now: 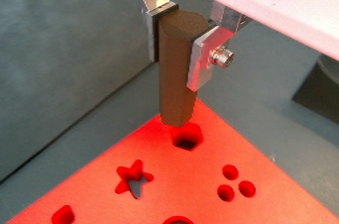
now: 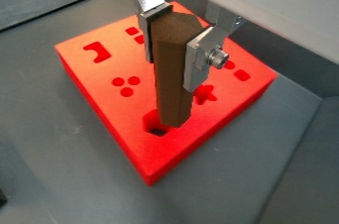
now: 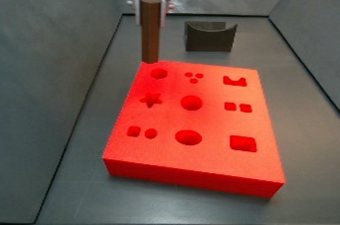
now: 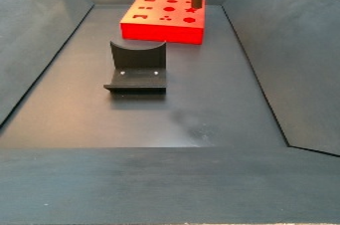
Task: Pick up the hexagon object. Move up. Move to above the board. Insert the hexagon object.
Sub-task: Insert the hexagon object.
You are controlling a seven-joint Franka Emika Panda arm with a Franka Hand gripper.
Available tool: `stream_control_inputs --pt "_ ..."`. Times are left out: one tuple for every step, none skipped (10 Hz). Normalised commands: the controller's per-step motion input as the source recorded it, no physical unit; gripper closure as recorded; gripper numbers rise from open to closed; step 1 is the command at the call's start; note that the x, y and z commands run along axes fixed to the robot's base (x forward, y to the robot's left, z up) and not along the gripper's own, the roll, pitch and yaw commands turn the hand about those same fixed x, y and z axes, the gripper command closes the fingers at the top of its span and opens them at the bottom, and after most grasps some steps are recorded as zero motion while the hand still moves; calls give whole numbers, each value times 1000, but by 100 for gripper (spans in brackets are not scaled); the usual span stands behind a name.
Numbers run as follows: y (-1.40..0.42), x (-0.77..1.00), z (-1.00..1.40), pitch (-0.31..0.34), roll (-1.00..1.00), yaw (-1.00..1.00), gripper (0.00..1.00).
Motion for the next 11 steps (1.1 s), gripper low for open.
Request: stream_control_inputs --pt "223 354 -309 0 -107 -151 100" --pt "-29 0 0 -3 39 0 100" --pt "0 -31 -223 -70 19 3 100" --pt "0 146 -406 -31 -16 57 100" --pt "-20 74 -494 -89 -3 29 100" --pt "-29 34 -546 -101 0 14 100" --pt "0 314 -480 -51 -44 97 100" --pt "-11 194 -420 -60 0 20 100" --pt "0 351 -423 -40 0 0 100" --pt "17 500 -423 0 0 0 100" --pt "0 406 -440 -23 0 0 100"
